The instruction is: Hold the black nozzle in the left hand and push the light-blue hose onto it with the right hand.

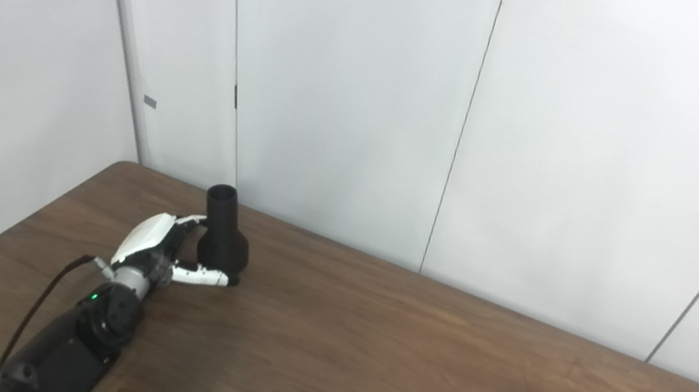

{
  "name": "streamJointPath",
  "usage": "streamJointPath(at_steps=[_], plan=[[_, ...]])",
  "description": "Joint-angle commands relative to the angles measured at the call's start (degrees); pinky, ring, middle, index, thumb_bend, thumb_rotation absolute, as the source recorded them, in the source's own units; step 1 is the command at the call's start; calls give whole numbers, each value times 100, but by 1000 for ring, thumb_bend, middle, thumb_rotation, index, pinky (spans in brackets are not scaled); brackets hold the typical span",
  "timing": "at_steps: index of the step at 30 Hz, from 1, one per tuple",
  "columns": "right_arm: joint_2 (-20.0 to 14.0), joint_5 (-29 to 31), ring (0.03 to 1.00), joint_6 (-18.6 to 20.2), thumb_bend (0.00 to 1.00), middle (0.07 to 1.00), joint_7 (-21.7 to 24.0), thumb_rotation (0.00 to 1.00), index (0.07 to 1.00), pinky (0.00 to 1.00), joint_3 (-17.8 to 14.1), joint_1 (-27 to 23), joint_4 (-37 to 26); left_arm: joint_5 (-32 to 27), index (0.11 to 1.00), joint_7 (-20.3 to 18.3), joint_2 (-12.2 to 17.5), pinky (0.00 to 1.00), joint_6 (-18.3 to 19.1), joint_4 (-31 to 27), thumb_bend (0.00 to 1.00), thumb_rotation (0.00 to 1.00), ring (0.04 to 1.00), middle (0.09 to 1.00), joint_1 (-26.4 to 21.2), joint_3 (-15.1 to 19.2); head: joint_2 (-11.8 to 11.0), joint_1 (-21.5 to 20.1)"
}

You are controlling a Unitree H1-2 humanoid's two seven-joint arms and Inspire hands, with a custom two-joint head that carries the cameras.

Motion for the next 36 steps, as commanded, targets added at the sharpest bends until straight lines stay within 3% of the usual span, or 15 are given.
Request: streamJointPath(at_steps=[1,8,15,16,18,20,21,22,23,28,32,36], plan=[[-30,19,425,-78,549,488,21,0,652,331,-8,-95,-265,-44,865,31,73,982,-15,169,998,421,1000,914,-162,-37,13,-9],[-32,20,416,-21,548,487,35,0,649,323,15,-85,-340,-114,869,110,34,965,-81,404,984,410,1000,916,-283,-91,53,-27],[-17,22,425,87,548,488,30,0,644,347,23,-81,-434,-175,866,184,-44,951,-256,563,953,317,959,889,-368,-148,112,-27],[-13,16,427,109,548,488,28,0,643,346,26,-84,-448,-256,857,167,-62,947,-358,579,949,300,935,868,-368,-118,115,-29],[-7,2,438,145,548,488,24,0,641,353,29,-90,-472,-466,825,106,-97,953,-605,634,911,225,821,738,-369,-41,134,-35],[-6,-17,440,170,548,488,17,0,642,348,30,-96,-491,-523,731,47,-87,879,-749,697,864,141,708,616,-376,-80,145,-40],[-2,-24,434,188,548,488,13,0,643,341,30,-101,-505,-483,615,45,-69,808,-788,742,697,101,659,578,-388,-147,158,-49],[-1,-25,431,192,548,488,12,0,644,334,30,-104,-512,-425,538,54,-52,742,-802,788,596,41,613,529,-401,-216,158,-49],[5,-30,430,225,548,488,8,0,645,331,27,-105,-529,-369,506,58,-32,715,-819,837,560,21,596,522,-414,-292,158,-49],[1,-51,428,289,547,487,6,0,648,329,31,-126,-558,17,474,77,131,588,-901,1134,524,0,540,510,-477,-803,184,-41],[-6,-93,429,365,547,487,6,0,651,332,32,-139,-617,246,464,341,160,530,-992,1304,520,0,548,533,-431,-1079,219,-48],[-7,-79,434,363,547,488,2,0,650,327,10,-138,-609,408,467,593,165,436,-1036,1459,521,0,492,528,-405,-1291,246,-47]])
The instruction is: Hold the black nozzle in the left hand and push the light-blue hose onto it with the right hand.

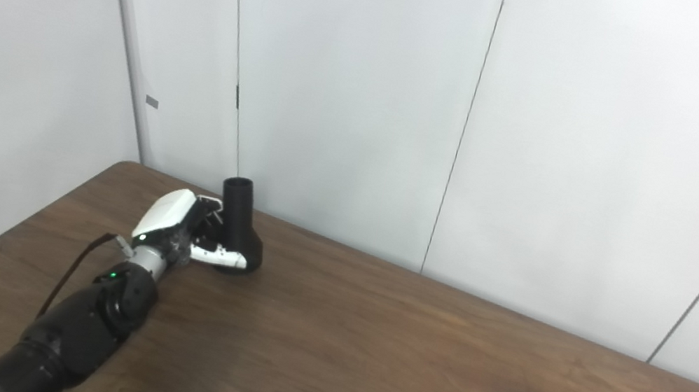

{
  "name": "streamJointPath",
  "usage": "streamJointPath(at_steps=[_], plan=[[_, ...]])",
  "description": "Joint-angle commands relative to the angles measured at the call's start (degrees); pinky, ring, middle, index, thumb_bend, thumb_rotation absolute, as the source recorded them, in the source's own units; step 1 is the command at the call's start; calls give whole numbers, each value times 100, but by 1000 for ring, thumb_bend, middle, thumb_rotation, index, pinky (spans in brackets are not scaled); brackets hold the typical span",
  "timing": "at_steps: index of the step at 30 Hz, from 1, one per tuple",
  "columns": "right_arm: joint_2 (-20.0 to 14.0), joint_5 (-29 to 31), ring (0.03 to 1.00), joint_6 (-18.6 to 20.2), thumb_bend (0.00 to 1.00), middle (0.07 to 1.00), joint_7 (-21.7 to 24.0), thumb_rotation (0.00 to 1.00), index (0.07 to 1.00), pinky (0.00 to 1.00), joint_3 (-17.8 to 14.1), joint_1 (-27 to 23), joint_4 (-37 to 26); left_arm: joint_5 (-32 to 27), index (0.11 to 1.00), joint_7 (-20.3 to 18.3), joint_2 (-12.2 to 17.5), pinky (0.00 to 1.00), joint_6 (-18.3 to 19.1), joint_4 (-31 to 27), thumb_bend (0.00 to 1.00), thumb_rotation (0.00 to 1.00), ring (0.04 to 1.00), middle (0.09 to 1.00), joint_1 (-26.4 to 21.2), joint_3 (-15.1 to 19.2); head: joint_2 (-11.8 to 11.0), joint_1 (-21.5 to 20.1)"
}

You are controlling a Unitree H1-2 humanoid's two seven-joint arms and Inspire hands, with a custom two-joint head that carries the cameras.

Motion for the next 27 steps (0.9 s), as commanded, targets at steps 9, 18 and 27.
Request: streamJointPath(at_steps=[9,18,27], plan=[[0,115,428,35,546,488,32,0,659,302,-39,-148,-281,254,476,145,-139,375,-98,173,525,0,457,503,444,-405,120,-223],[-85,457,409,-334,546,488,105,0,672,297,-92,-217,184,849,500,704,-409,259,-774,-404,524,0,379,417,835,-1082,313,-851],[-57,565,455,-1036,551,491,34,0,635,331,-219,-393,782,1343,501,551,-854,276,-1315,-954,524,0,389,414,919,-1779,468,-1526]])
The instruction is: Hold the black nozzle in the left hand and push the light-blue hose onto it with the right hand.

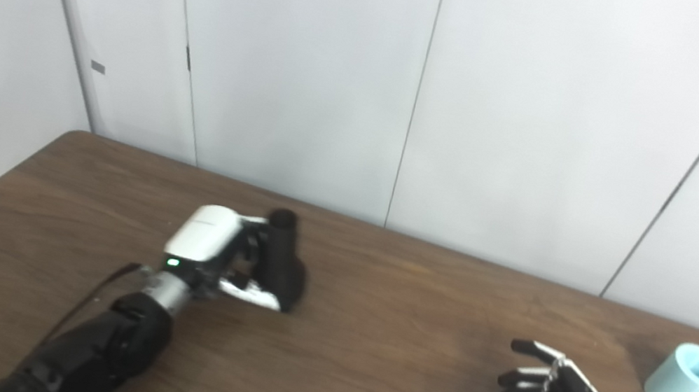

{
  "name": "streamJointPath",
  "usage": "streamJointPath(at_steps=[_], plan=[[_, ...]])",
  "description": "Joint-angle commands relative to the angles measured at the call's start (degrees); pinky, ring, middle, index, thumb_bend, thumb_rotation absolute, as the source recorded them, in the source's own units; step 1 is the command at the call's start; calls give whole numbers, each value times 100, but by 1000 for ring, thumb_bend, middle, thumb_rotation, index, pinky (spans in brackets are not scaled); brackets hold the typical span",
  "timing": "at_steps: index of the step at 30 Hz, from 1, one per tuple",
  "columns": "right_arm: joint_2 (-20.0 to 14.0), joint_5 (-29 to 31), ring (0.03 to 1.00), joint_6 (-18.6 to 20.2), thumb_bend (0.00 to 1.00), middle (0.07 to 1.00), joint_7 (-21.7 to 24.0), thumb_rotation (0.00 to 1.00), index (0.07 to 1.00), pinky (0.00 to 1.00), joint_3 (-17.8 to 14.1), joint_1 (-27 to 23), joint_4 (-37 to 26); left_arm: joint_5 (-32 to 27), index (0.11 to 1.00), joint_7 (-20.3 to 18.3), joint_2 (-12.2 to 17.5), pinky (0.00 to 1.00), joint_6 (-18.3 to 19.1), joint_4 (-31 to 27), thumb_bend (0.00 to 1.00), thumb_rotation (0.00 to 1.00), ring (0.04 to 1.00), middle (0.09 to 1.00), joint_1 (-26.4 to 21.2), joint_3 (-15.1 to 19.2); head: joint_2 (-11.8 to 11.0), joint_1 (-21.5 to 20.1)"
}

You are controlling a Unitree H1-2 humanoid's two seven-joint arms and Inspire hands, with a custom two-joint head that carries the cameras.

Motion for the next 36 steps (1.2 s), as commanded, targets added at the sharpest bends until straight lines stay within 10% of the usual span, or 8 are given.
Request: streamJointPath(at_steps=[1,10,15,27,36], plan=[[-24,100,446,-313,551,491,-76,0,631,325,-93,-178,-99,227,501,-187,-235,274,-163,164,523,0,383,409,354,-293,9,-115],[-14,26,473,-399,548,492,-251,0,622,349,-231,-306,-137,564,501,-123,-835,278,-688,492,524,0,389,416,248,-656,35,-577],[-84,106,527,-337,643,633,-228,197,641,391,-336,-280,-331,743,487,-30,-1040,244,-910,757,525,0,357,443,181,-827,73,-963],[-715,212,549,-311,732,657,-194,226,660,451,-803,-520,-603,865,488,-182,-1013,263,-1127,972,525,0,365,441,211,-924,-88,-2032],[-1149,-717,555,1693,671,640,-355,66,666,428,-1205,-1681,-2005,1012,483,50,-783,258,-1416,1306,528,0,345,473,152,-1083,-455,-3096]])
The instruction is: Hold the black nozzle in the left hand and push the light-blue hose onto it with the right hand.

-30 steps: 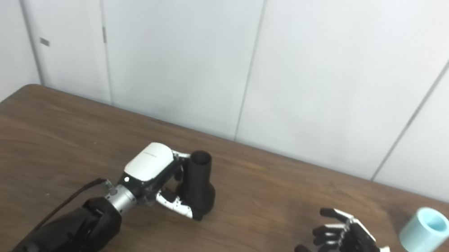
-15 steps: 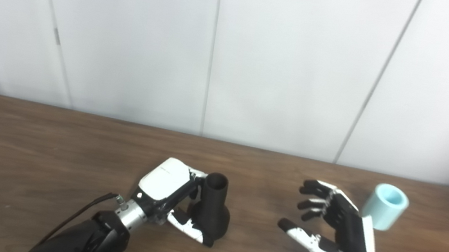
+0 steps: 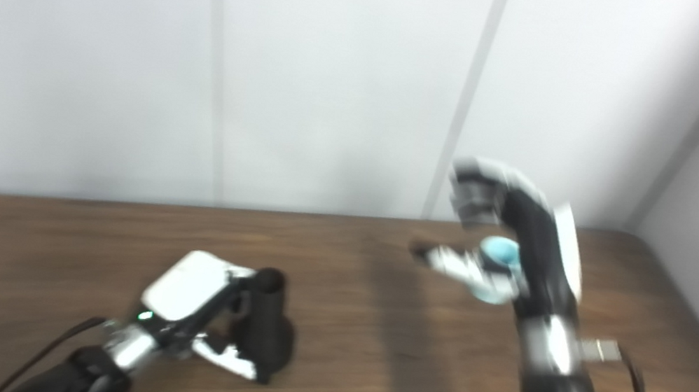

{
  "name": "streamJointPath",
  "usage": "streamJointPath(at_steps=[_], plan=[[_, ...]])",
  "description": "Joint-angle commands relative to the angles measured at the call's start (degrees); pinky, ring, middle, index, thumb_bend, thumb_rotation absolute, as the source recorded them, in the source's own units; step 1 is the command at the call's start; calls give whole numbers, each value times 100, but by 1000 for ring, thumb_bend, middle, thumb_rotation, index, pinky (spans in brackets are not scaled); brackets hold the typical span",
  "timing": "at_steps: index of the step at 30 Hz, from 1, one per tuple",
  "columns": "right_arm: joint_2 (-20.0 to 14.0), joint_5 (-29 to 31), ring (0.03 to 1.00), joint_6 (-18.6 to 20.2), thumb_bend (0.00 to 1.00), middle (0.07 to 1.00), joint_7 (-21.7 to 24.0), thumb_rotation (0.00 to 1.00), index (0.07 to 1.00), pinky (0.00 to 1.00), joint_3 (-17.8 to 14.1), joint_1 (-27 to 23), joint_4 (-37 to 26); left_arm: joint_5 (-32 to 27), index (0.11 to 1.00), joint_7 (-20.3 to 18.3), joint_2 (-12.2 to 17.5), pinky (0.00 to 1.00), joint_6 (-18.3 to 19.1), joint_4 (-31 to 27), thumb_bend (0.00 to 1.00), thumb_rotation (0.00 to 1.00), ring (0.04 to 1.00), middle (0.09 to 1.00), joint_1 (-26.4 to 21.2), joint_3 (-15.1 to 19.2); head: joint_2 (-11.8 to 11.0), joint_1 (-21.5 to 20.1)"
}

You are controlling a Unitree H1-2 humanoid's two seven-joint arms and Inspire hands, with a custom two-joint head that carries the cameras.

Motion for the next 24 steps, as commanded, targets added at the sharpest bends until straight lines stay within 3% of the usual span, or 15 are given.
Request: streamJointPath(at_steps=[1,4,7,11,13,16,17,24], plan=[[-274,-144,553,294,669,640,-50,62,666,425,-174,-247,-54,131,483,-50,188,258,-97,582,528,0,344,473,685,-271,-43,-109],[-693,-283,632,696,714,677,-19,126,679,532,-356,-565,293,-21,483,-71,261,267,-119,528,528,0,352,474,701,-338,-109,-288],[-1051,-192,648,830,757,678,67,125,690,572,-473,-767,712,-239,497,-176,329,297,-121,443,521,0,385,401,714,-366,-125,-379],[-1542,-226,675,1269,792,713,251,166,728,600,-461,-924,1194,-389,498,-181,430,304,-122,371,521,0,388,395,685,-482,-145,-456],[-1781,-44,738,1440,839,773,486,187,780,670,-446,-966,1421,-409,486,-142,466,288,-122,371,526,0,365,458,661,-553,-142,-474],[-2073,51,790,1539,892,829,753,217,826,696,-341,-974,1721,-501,483,-121,497,287,-122,392,527,0,365,473,641,-633,-130,-530],[-2149,78,788,1543,902,842,828,237,843,681,-299,-959,1819,-530,492,-145,502,294,-122,395,523,0,380,427,639,-647,-130,-542],[-1923,493,755,991,896,826,671,256,851,591,-448,-886,2760,-494,502,-218,495,306,-121,374,521,0,397,404,659,-689,-114,-541]])
